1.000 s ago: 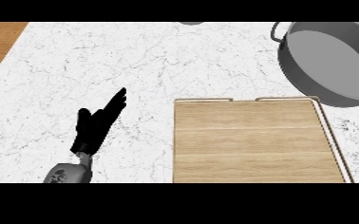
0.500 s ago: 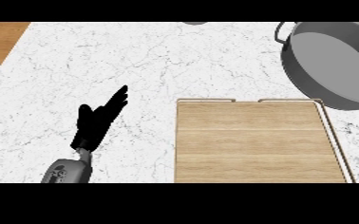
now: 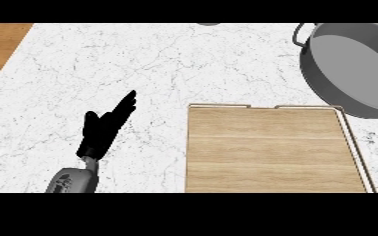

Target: Pick the bell pepper from the tray and place it in the pot

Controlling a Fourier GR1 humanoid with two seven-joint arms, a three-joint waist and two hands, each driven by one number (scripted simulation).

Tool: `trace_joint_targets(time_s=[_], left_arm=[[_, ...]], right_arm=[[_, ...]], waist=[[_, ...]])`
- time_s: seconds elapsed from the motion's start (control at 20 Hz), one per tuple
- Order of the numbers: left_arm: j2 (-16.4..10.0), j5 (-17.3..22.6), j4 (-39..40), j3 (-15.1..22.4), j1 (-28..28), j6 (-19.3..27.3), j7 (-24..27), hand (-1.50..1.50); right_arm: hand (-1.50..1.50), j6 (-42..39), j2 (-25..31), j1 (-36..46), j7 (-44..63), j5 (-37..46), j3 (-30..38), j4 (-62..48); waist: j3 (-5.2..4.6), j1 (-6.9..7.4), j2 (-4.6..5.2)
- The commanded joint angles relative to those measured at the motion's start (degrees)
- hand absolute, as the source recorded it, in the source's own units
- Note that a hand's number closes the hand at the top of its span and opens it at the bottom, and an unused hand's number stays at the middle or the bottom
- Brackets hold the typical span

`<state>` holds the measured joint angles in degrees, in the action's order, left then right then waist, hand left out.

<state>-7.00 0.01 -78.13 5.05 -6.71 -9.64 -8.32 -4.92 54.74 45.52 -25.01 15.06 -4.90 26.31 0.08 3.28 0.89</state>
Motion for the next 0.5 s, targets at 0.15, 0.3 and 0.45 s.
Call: trace_joint_targets(time_s=[0.15,0.3,0.45], left_arm=[[0.56,-0.76,-0.17,1.12,0.02,-0.18,-0.25,0.0],[-0.13,-0.11,0.5,-0.31,-0.78,-0.46,0.38,0.0],[1.55,-0.89,-2.33,1.6,1.02,0.84,-1.44,0.0]], right_arm=[[1.5,9.61,-4.13,6.09,7.86,15.09,-10.28,-4.48],[1.5,6.45,-6.61,8.45,11.18,18.73,-13.13,-8.76],[1.5,-1.81,-10.14,9.47,16.61,19.73,-14.98,-12.79]], waist=[[-0.02,0.79,0.37],[-0.01,0.49,0.39],[-0.01,1.18,0.3]])
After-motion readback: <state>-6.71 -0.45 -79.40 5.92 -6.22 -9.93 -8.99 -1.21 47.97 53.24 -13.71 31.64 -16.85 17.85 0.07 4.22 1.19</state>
